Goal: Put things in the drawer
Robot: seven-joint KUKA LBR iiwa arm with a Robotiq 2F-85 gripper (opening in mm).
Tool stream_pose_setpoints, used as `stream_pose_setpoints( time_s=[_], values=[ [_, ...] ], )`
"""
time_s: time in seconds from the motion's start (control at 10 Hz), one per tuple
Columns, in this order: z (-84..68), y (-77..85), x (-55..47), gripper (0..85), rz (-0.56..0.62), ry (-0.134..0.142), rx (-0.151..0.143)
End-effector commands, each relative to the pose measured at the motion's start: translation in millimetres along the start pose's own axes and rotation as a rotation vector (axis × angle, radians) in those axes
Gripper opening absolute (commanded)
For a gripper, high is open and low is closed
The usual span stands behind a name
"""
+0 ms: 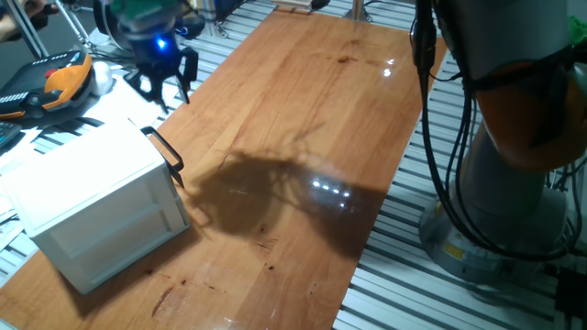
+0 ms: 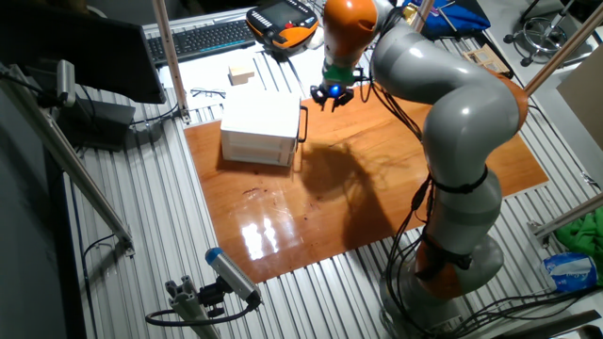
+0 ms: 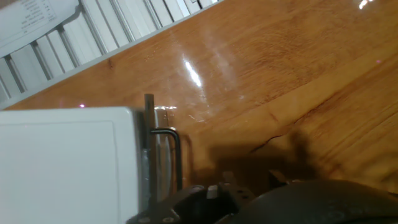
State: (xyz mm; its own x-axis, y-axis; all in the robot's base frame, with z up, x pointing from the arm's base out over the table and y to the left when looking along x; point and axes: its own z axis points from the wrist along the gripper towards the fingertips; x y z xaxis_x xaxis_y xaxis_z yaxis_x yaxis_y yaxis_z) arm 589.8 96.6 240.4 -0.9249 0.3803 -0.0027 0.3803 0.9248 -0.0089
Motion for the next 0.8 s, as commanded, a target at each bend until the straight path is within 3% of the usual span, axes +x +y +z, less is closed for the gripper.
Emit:
stream_pose_setpoints(
  time_s=[0.0, 0.7],
  values=[
    [-1.5, -2.8, -0.7, 0.0, -0.009, 0.000, 0.000],
    [-14.6, -25.7, -0.6, 0.0, -0.073, -0.024, 0.016]
  ],
)
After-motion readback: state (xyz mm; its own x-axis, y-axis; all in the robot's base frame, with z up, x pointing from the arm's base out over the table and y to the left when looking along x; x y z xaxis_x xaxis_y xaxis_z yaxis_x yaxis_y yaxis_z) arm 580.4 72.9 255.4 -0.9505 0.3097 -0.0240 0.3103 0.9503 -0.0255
